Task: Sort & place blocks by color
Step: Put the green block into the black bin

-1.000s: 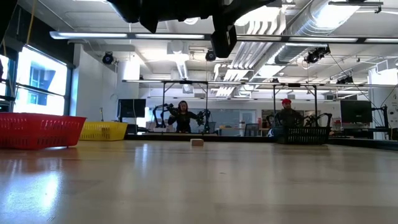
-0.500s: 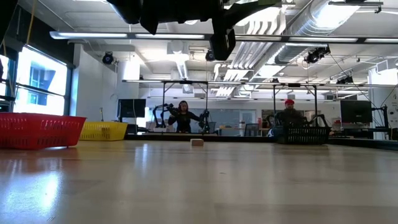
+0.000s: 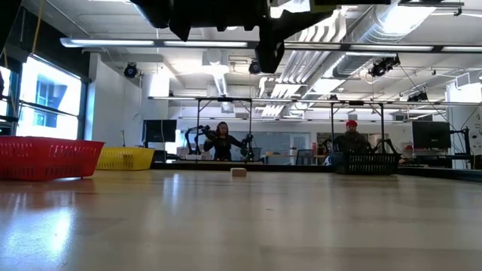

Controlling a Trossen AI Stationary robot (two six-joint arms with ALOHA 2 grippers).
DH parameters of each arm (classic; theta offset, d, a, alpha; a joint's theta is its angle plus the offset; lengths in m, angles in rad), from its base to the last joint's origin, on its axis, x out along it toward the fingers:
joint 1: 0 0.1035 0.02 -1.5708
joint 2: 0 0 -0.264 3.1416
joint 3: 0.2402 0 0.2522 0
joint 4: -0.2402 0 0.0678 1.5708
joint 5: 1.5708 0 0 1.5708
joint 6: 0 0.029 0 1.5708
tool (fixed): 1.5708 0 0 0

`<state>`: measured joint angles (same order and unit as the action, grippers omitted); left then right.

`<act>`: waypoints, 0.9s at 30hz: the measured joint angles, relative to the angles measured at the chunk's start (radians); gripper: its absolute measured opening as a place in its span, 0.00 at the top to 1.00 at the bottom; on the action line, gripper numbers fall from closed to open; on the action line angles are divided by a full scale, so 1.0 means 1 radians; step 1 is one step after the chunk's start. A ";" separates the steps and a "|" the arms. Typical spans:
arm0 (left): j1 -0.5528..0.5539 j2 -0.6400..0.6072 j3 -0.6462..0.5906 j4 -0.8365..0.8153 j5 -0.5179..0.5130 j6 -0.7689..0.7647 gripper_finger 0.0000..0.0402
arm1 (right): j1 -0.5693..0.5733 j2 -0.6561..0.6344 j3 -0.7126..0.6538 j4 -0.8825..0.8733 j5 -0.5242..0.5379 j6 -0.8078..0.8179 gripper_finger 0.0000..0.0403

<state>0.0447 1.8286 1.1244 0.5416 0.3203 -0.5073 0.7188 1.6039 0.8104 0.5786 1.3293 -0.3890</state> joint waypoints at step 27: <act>0.208 -0.004 -0.002 -0.286 -0.061 0.291 0.50 | -0.321 -0.001 0.002 -0.037 0.238 0.069 0.73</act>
<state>0.2531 1.8245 1.1225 0.2553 0.2591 -0.2161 0.3974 1.6028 0.8124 0.5411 1.5677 -0.3200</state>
